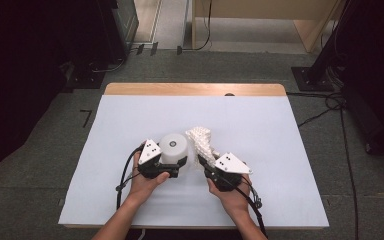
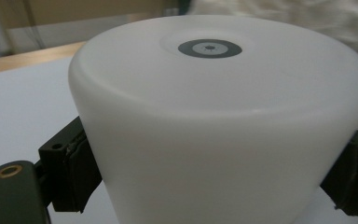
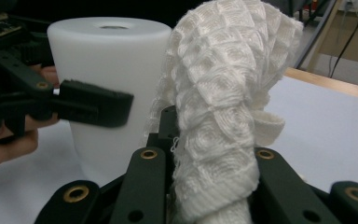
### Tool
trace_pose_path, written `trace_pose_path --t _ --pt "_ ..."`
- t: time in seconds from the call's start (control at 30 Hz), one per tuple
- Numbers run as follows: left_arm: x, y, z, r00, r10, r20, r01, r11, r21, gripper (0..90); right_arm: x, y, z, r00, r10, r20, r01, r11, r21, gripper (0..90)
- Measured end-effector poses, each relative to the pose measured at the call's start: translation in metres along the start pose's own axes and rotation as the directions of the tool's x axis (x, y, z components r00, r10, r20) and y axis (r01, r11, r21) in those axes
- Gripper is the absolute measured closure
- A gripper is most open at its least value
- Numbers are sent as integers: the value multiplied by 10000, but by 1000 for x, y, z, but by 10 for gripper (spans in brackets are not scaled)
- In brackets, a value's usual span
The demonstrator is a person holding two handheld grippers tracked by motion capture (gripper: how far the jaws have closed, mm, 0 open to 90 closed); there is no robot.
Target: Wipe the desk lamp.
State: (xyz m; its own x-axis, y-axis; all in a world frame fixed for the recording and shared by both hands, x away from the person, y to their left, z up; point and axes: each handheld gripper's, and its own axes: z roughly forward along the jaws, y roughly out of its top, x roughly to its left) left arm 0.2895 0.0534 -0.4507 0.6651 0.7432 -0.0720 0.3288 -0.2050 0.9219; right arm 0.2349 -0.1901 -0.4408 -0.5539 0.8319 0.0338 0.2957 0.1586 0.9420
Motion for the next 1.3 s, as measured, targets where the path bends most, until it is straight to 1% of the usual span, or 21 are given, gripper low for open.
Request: trace_pose_path --t 0.07,0.1,0.17,0.2,0.23,0.3,0.4,0.57,0.6,0.7,0.77,0.83,0.87,0.9,0.93,1.03,1.07,1.13,1.2,1.23,1.3 --pt "4 -1 0 9987 -54 -501 56 10000 43 89 -5 0 -1 9998 183 104 -182 9998 -40 757" --pt "6 -3 1 9970 -11 -778 20 9999 107 89 -7 0 -2 9996 249 162 -248 9997 -30 757" --pt "6 -5 4 9911 199 -1320 -160 9994 305 88 -11 -1 -2 9986 475 241 -473 9989 -68 757" --pt "6 -6 5 9898 239 -1406 -192 9992 347 88 -14 -2 -3 9978 603 259 -600 9981 -98 757" --pt "6 -8 6 9888 311 -1463 -258 9989 379 88 -15 -2 -3 9975 657 263 -654 9978 -95 757" --pt "7 -10 7 9898 296 -1395 -227 9985 507 88 -17 -3 -3 9972 681 302 -678 9977 -85 757" --pt "7 -13 8 9899 293 -1388 -228 9986 479 88 -18 -3 -3 9970 705 317 -703 9975 -67 757" --pt "7 -15 5 9901 574 -1284 -513 9974 502 87 -19 -4 -3 9973 642 352 -641 9979 -45 758" --pt "7 -16 5 9901 568 -1282 -506 9974 514 86 -19 -4 -3 9972 649 358 -648 9979 -36 757" --pt "7 -17 2 9890 519 -1383 -438 9972 613 81 -20 -5 -3 9970 666 390 -667 9978 26 757" --pt "5 -18 2 9870 490 -1530 -407 9975 573 79 -21 -6 -2 9968 695 407 -697 9976 38 757" --pt "2 -18 1 9838 406 -1748 -309 9979 577 79 -21 -6 -2 9968 684 413 -686 9976 46 757" --pt "1 -18 0 9810 301 -1918 -200 9983 541 78 -21 -6 -2 9968 682 417 -685 9976 51 757" --pt "-1 -18 -1 9800 103 -1990 -23 9992 405 70 -21 -6 -2 9969 664 425 -666 9978 44 757" --pt "-3 -18 -1 9770 -101 -2130 187 9991 388 67 -21 -7 -2 9969 660 440 -663 9978 61 757" --pt "-10 -15 3 9591 -523 -2783 757 9944 740 67 -21 -8 -1 9962 768 401 -773 9969 111 755" --pt "-11 -15 5 9555 -669 -2872 934 9924 796 67 -21 -8 0 9964 751 394 -756 9971 121 755" --pt "-13 -15 8 9460 -555 -3193 884 9920 896 68 -20 -9 1 9966 746 364 -752 9970 175 755" --pt "-13 -16 11 9448 -705 -3200 1061 9898 952 72 -18 -11 3 9972 672 325 -680 9974 226 755" --pt "-12 -16 11 9459 -757 -3156 1112 9892 959 72 -17 -11 3 9974 675 270 -682 9973 261 755" --pt "-11 -16 11 9482 -686 -3102 1018 9905 921 78 -15 -12 5 9975 666 224 -673 9972 310 755"
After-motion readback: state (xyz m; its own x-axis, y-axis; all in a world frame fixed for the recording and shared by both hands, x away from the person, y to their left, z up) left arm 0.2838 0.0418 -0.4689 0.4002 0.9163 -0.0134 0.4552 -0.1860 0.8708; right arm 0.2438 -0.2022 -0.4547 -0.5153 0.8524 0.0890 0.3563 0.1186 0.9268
